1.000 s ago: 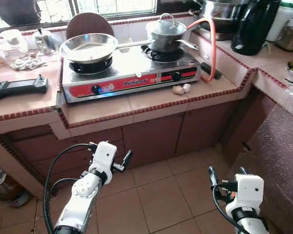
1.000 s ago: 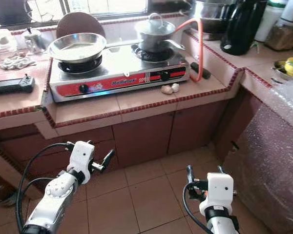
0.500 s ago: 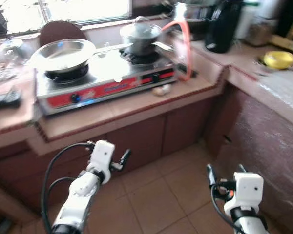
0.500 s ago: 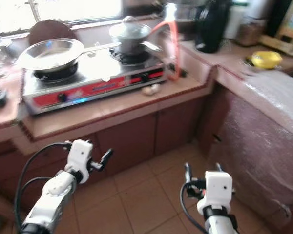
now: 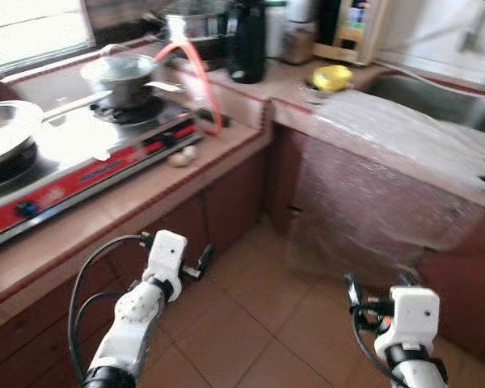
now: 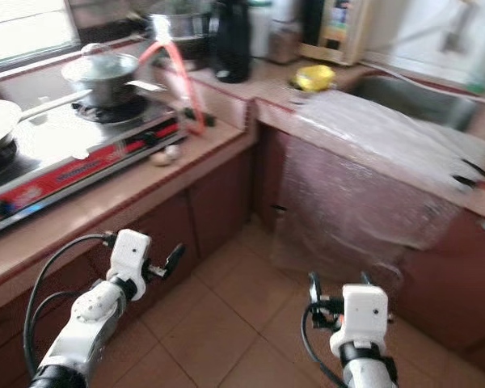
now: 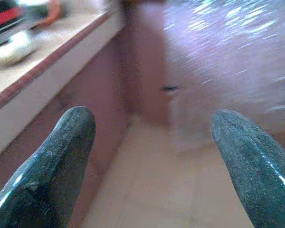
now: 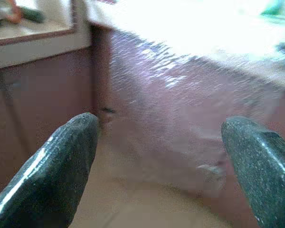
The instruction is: Kitchen organization
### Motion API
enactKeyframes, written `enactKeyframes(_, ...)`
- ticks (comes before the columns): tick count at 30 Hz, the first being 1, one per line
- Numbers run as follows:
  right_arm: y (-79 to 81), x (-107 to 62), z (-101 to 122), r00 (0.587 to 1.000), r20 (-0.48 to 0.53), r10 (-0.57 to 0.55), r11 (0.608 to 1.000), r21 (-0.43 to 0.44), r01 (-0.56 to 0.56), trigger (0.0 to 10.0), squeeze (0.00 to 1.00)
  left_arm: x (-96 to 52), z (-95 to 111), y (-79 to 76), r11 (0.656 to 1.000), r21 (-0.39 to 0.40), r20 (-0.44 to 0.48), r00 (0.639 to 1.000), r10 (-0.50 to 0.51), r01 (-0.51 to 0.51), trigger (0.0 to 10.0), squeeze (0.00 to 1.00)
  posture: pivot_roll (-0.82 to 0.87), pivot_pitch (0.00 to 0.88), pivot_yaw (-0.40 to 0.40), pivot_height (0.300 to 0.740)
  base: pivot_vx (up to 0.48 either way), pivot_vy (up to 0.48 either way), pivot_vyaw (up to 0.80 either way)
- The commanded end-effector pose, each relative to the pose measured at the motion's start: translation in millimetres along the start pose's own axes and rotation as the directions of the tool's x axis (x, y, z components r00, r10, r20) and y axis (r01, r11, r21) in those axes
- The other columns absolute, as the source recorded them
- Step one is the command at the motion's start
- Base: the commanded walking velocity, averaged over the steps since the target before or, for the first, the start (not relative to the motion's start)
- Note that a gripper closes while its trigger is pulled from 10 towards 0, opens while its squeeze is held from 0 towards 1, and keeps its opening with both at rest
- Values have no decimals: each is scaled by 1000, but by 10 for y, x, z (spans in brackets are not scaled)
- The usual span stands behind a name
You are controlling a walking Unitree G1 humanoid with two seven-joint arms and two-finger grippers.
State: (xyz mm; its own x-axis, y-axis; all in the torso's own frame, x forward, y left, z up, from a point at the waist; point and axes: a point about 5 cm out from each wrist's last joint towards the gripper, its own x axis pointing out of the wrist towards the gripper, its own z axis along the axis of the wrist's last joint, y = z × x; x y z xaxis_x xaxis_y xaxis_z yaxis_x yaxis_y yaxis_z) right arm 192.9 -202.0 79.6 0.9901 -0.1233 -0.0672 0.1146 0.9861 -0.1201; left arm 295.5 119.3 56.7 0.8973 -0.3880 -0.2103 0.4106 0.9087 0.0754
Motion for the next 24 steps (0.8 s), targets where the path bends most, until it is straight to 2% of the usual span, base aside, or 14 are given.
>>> enactKeyframes(1,63,-12,-7,1000,-6,12,1000,20,-12,10000,0,-35,-29,136,999,7,-16,999,35,-35,10000,0,16,0,56,740,0,0,-800)
enactKeyframes(7,70,-11,-2,1000,-1,10,1000,22,-10,10000,0,-24,-9,143,999,9,-3,999,34,-34,10000,0,15,0,58,740,0,0,-800)
enactKeyframes(9,73,-12,0,1000,0,12,1000,19,-12,10000,0,-25,21,164,999,-17,24,998,52,-51,10000,0,15,0,59,740,0,0,-800)
enactKeyframes(10,72,-15,7,1000,5,13,1000,13,-13,10000,0,-24,44,175,998,-34,38,998,56,-55,10000,180,15,0,59,740,0,0,-800)
enactKeyframes(11,70,-20,15,1000,9,13,1000,10,-13,10000,0,-20,66,182,997,-45,52,997,57,-55,10000,522,15,0,59,740,0,0,-800)
enactKeyframes(12,70,-24,21,1000,13,13,1000,10,-13,10000,0,-21,82,189,997,-52,65,996,62,-59,10000,973,18,0,59,740,0,0,-800)
enactKeyframes(13,68,-29,32,1000,19,11,1000,6,-11,10000,0,-24,101,199,996,-70,80,994,68,-62,10000,1000,18,0,59,740,0,0,-800)
enactKeyframes(16,63,-36,52,999,31,7,1000,-3,-7,10000,0,-29,125,213,994,-87,98,992,75,-66,10000,1000,18,0,60,740,0,0,-800)
enactKeyframes(17,33,-57,143,996,83,-19,1000,-11,20,10000,1000,-52,182,251,990,-106,138,985,104,-90,10000,1000,18,0,60,740,0,0,0)
enactKeyframes(20,7,-83,235,992,119,-50,998,-26,53,10000,996,-71,224,297,987,-112,164,977,137,-119,10000,1000,18,0,60,740,0,0,0)
enactKeyframes(24,-32,-135,331,986,150,-76,994,-61,86,10000,996,-117,228,302,988,-102,170,977,131,-115,10000,1000,15,0,59,740,0,0,0)
